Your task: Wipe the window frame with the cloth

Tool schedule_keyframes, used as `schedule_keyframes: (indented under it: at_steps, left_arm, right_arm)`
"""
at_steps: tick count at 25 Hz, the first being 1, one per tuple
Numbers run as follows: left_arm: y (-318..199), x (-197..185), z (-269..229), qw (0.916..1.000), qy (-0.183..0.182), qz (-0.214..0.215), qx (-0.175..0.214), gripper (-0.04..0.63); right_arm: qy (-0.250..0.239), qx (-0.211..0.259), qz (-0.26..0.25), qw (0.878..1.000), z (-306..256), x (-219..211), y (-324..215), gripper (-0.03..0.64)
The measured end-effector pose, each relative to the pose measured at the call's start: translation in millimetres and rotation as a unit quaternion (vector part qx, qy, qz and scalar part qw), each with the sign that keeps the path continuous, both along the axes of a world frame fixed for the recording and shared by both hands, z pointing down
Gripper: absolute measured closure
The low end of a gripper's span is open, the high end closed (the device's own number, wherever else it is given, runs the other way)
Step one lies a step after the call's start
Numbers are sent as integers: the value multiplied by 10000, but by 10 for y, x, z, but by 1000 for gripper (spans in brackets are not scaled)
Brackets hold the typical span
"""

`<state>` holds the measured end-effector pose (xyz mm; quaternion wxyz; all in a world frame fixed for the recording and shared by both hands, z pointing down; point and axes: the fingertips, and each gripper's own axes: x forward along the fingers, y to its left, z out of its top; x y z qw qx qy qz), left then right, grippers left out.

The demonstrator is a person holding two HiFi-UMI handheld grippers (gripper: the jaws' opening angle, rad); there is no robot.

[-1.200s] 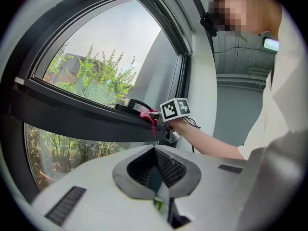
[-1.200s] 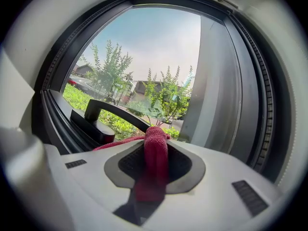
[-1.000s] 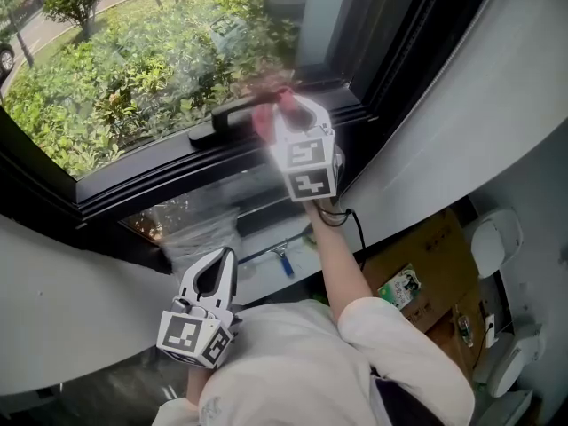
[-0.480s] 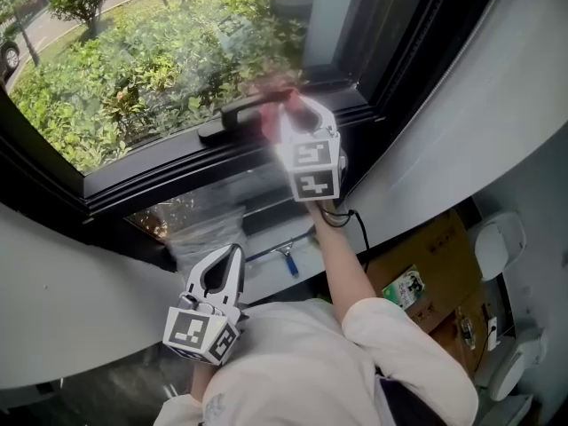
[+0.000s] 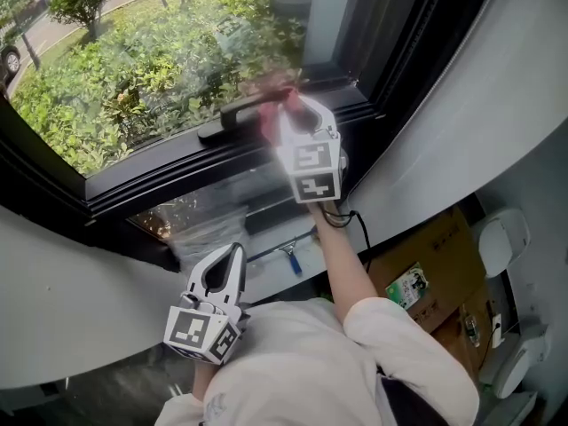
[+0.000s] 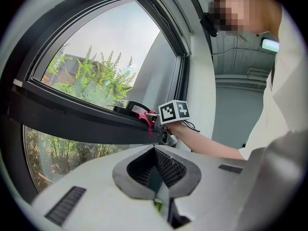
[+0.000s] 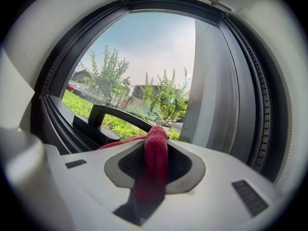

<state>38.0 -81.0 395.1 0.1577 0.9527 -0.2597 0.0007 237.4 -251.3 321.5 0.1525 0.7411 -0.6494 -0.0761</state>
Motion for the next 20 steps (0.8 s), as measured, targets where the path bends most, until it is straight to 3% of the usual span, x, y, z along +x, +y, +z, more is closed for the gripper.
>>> schedule_keyframes:
  at_steps: [6,12,20]
  left_arm:
    - [-15,-3,9,10000,-31,-8,-16,586]
    - [-20,19,-11,10000,-68,-9,-5,586]
    - [-42,-21,12,9998,-134,-104,-45,586]
  right_arm:
    - [-223,85,-204,9995,22,-73,98,522]
    - [-50,169,-319,9993,0,-123,103,522]
    - [305,821,-761,9932,-107,4,319,522]
